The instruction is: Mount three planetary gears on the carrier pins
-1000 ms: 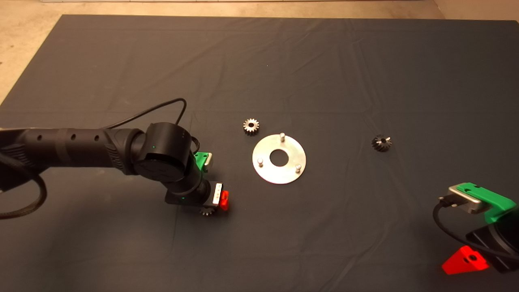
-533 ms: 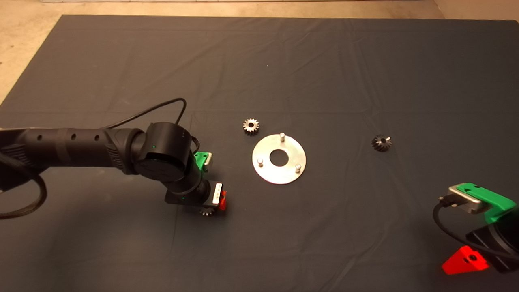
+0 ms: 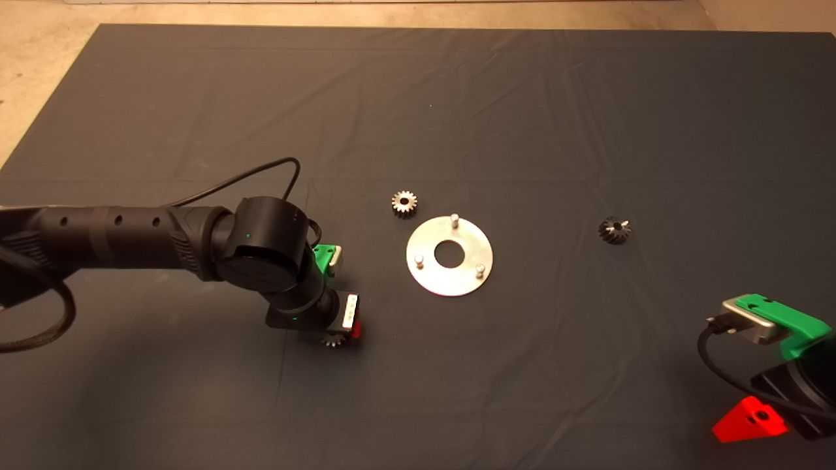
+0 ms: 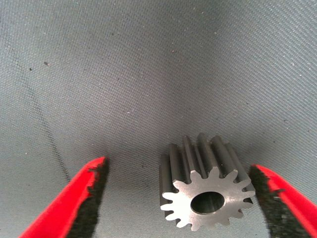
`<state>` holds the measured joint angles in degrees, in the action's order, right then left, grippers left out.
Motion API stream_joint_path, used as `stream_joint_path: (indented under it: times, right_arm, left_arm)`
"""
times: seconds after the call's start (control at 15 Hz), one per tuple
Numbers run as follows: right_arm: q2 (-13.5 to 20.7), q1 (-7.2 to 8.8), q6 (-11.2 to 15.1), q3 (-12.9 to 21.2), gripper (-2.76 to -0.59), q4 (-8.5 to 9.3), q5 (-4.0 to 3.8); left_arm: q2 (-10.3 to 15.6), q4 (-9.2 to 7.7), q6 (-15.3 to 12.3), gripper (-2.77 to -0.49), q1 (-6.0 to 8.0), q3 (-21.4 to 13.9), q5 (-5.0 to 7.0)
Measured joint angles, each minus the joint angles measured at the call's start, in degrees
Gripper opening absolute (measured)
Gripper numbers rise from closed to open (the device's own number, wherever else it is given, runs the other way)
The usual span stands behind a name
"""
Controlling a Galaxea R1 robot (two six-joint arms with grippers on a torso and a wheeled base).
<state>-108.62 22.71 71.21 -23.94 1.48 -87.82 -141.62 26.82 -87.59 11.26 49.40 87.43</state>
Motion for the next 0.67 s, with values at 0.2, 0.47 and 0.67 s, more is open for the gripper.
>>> stream_joint_path:
  times: [0.2,0.47,0.67]
  right_arm:
    - [-0.1,0.0,-0.3,0.0,-0.61,0.0,0.0]
    - [-0.1,0.0,-0.3,0.0,-0.61,0.04,0.0]
    - [-0.1,0.01,-0.5,0.0,-0.61,0.2,0.01]
  left_arm:
    - [0.0,-0.01,0.0,-1.41,0.0,-0.4,-0.02]
    - [0.0,-0.01,-0.2,-1.46,0.0,-1.0,0.0]
    - [-0.3,0.0,-0.2,-1.47,0.0,-1.2,-0.04]
